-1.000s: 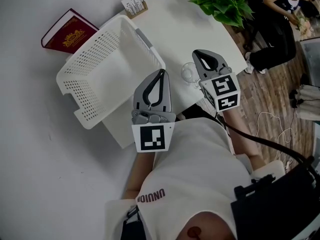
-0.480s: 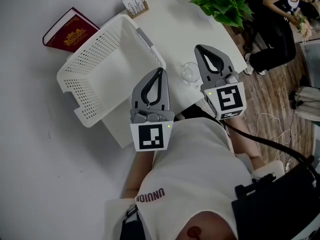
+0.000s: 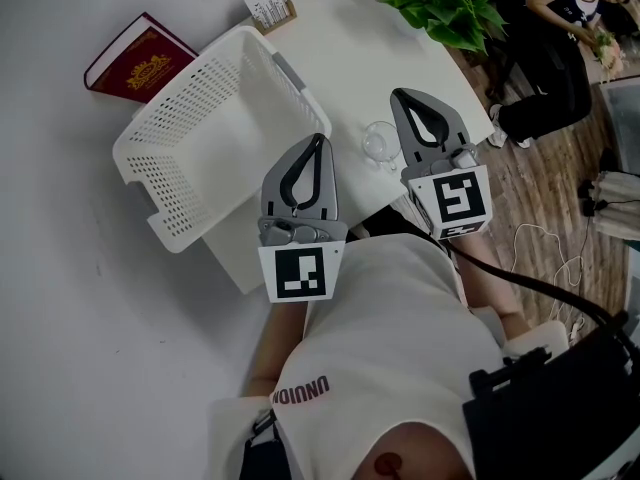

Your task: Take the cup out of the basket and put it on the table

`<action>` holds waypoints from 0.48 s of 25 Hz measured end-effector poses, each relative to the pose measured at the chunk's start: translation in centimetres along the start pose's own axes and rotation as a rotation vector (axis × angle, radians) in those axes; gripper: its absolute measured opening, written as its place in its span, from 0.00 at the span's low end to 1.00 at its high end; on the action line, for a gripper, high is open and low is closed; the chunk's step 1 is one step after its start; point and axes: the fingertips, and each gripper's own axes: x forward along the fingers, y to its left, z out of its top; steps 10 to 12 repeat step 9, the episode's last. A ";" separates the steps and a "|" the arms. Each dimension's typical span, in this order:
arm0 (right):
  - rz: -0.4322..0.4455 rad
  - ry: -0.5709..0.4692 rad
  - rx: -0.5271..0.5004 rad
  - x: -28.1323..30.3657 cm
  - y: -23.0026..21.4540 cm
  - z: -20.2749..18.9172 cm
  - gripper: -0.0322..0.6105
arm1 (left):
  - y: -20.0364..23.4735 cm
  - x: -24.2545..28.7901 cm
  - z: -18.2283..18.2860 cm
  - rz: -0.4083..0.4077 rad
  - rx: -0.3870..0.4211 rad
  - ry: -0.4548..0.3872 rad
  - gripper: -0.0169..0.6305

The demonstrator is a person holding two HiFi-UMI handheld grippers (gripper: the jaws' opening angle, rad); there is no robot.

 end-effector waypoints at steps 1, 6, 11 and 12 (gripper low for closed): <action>-0.002 0.000 0.000 0.0 0.0 0.0 0.08 | 0.0 0.0 0.0 0.002 -0.002 0.000 0.04; 0.001 -0.010 0.000 -0.1 0.0 0.1 0.08 | -0.1 0.0 -0.1 0.000 -0.001 0.001 0.04; 0.011 -0.022 0.003 -0.1 0.2 0.4 0.08 | -0.1 -0.1 -0.1 0.001 -0.004 0.002 0.04; 0.011 -0.022 0.003 -0.1 0.2 0.4 0.08 | -0.1 -0.1 -0.1 0.001 -0.004 0.002 0.04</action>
